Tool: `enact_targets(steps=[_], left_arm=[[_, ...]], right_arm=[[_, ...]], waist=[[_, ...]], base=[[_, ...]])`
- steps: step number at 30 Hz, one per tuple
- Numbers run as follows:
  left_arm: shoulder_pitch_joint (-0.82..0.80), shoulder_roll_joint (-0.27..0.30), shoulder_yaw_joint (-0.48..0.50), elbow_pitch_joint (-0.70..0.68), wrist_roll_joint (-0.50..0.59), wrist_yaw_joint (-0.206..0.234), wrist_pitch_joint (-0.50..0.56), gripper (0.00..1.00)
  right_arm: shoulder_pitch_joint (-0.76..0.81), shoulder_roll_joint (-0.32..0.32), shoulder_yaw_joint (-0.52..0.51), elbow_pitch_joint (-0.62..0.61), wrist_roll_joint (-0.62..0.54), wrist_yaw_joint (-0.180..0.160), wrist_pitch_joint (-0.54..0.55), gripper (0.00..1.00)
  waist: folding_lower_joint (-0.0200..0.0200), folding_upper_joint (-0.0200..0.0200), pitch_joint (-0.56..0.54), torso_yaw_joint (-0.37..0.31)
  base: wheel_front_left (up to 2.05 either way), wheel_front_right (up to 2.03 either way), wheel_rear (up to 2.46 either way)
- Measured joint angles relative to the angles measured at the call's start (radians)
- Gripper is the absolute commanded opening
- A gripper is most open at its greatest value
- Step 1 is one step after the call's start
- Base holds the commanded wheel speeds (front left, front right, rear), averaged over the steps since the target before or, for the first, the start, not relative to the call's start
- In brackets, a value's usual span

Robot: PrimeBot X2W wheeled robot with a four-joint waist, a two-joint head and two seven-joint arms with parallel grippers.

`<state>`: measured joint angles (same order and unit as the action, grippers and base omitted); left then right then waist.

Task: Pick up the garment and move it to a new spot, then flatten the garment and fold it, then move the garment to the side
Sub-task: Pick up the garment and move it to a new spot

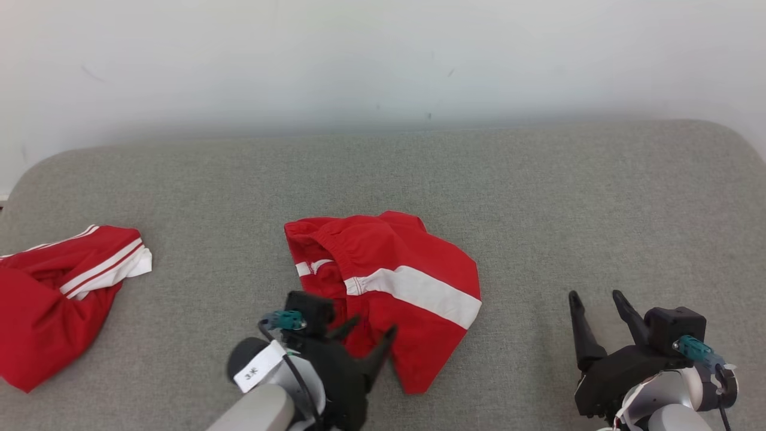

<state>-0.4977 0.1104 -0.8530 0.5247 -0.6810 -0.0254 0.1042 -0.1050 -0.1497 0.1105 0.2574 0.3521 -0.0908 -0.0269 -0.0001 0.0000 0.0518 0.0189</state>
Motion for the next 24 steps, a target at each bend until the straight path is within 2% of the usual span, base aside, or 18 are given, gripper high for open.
enact_targets(steps=[8, 10, 16, 24], left_arm=[[-0.006, 0.09, 0.033, -0.012, 0.053, 0.068, -0.035, 1.0], [-0.011, 0.1, 0.036, -0.009, 0.058, 0.073, -0.036, 1.0], [-0.046, 0.093, 0.033, 0.001, 0.088, 0.088, -0.044, 1.0], [-0.074, 0.081, 0.027, 0.056, 0.093, 0.088, -0.042, 1.0]], right_arm=[[-0.003, 0.016, 0.017, 0.007, 0.0, 0.004, -0.001, 1.0], [-0.003, 0.018, 0.018, 0.006, 0.0, 0.005, -0.004, 1.0], [-0.002, 0.013, 0.014, 0.006, 0.001, 0.006, -0.006, 1.0], [-0.006, 0.018, 0.027, 0.007, 0.001, 0.012, -0.008, 1.0]], waist=[[0.0, 0.0, -0.012, -0.003], [0.0, 0.0, -0.013, -0.009], [0.0001, 0.0, -0.01, -0.023], [0.0, 0.0001, -0.003, -0.044]], base=[[0.0, 0.0, 0.0], [0.0, 0.0, 0.0], [0.0, 0.0, 0.0], [0.0, 0.0, 0.0]])
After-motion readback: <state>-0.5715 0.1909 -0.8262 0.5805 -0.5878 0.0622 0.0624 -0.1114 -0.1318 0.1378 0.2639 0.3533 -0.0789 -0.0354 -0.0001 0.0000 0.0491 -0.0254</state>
